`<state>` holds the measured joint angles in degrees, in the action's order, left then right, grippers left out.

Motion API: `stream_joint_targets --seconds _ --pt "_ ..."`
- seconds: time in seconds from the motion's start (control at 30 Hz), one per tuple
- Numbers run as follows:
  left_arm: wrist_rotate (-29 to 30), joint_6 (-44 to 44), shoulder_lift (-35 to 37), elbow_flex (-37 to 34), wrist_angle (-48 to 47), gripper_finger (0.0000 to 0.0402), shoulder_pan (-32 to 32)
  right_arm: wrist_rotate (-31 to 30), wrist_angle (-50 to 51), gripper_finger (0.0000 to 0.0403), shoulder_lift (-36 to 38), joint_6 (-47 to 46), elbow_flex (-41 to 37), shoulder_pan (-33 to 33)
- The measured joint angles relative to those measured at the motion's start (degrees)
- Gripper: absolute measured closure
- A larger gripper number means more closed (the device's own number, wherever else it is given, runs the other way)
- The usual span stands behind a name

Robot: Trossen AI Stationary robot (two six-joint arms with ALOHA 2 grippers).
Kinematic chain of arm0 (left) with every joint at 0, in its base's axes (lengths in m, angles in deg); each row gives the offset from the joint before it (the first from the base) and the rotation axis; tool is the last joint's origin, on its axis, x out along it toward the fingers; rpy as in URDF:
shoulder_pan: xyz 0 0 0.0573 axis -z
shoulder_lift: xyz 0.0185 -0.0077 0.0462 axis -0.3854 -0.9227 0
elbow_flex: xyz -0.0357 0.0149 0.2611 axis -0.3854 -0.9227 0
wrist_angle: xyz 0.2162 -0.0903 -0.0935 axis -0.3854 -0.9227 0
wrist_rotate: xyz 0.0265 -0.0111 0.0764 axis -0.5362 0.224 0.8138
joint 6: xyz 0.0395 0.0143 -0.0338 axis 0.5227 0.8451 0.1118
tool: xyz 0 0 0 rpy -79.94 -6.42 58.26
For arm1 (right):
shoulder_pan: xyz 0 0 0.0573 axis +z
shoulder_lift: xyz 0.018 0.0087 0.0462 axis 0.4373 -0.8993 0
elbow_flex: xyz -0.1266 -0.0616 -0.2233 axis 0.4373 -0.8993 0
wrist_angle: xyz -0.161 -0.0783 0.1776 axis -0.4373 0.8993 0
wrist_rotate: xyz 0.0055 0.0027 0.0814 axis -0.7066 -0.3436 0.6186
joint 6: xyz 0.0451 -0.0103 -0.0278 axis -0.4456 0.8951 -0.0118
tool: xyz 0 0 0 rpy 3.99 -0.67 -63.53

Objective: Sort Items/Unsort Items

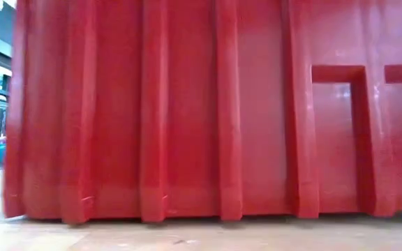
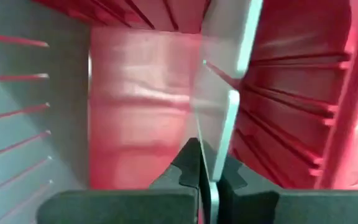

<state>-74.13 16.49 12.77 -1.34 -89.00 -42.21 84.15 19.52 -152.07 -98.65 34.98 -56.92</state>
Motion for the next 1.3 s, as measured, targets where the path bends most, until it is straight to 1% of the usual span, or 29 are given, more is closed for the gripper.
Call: stream_joint_targets --seconds 0.07,0.17,0.27,0.37,0.53,0.87,1.1,1.3 --pt "0.0 0.0 0.0 0.0 0.0 0.0402 0.0 1.1 0.2 0.0402 0.5 1.9 0.0 -0.1" --pt "0.5 -0.1 0.0 0.0 0.0 0.0402 0.0 5.0 -1.3 0.0402 1.7 5.3 -0.1 -0.2" --pt "2.1 -0.5 0.0 0.0 0.0 0.0402 0.0 6.3 -0.1 0.0402 2.6 5.7 -0.2 -0.1" --pt "3.3 -1.6 0.0 0.0 0.0 0.0402 0.0 5.9 1.4 0.0402 3.9 5.9 -0.2 -0.1" --pt "3.5 -1.6 0.0 0.0 0.1 0.0401 0.0 4.0 -0.4 0.0402 6.6 4.6 -0.2 -0.1" --pt "3.6 -3.1 -0.7 0.0 0.9 0.0401 0.0 3.7 -4.4 0.0403 11.9 1.8 -0.2 0.6" --pt "3.0 -5.8 -1.8 0.1 1.6 0.0402 0.0 3.3 -4.5 0.0403 13.3 0.3 -0.2 2.0" --pt "3.1 -5.9 -1.8 0.1 1.6 0.0402 0.0 1.4 -5.2 0.0403 13.4 0.1 -0.2 4.0"
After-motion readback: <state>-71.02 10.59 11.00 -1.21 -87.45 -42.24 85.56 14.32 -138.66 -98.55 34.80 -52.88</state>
